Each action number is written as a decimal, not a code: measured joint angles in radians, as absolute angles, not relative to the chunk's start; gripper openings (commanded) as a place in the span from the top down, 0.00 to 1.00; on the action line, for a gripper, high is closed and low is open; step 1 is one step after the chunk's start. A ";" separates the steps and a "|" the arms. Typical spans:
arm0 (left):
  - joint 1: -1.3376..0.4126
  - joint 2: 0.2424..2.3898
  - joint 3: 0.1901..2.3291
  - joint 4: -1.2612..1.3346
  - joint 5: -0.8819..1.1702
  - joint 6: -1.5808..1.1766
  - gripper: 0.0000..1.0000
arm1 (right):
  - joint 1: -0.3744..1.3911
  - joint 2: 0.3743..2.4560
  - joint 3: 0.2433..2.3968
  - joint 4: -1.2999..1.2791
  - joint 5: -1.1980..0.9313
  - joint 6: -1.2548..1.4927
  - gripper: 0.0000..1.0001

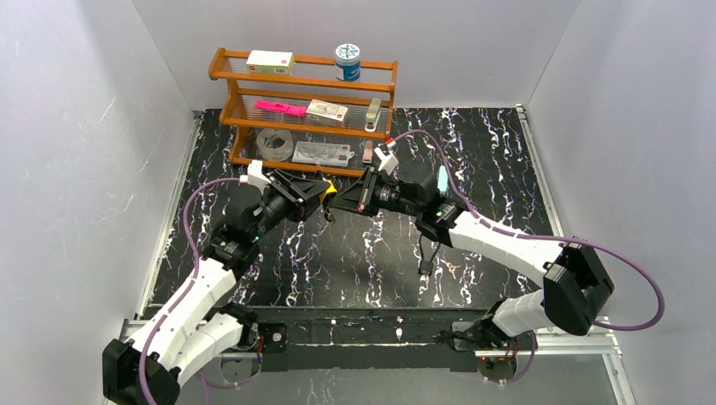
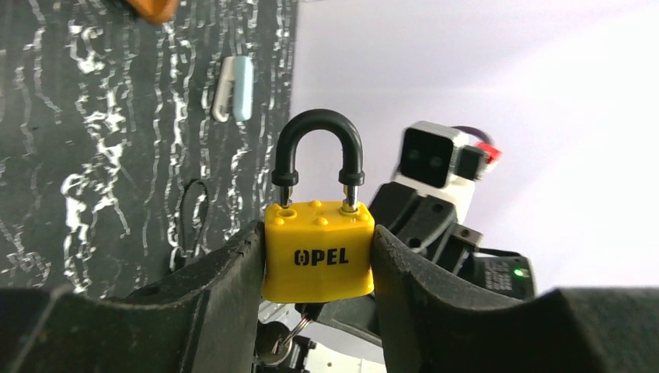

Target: Unlock with the key

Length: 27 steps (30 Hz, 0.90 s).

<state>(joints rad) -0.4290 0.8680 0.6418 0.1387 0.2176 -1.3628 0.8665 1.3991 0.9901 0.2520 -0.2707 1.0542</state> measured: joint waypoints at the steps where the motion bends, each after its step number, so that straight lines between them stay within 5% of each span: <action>1: -0.429 0.861 0.642 0.151 0.225 -1.366 0.92 | 0.861 1.388 0.967 0.300 -0.286 1.089 0.99; 16: -0.428 0.837 0.610 0.309 0.267 -1.431 0.93 | 0.831 1.465 0.753 0.944 -0.369 1.539 0.99; 27: -0.429 0.834 0.596 0.443 0.283 -1.516 0.93 | 0.839 1.486 0.720 1.145 -0.382 1.702 0.99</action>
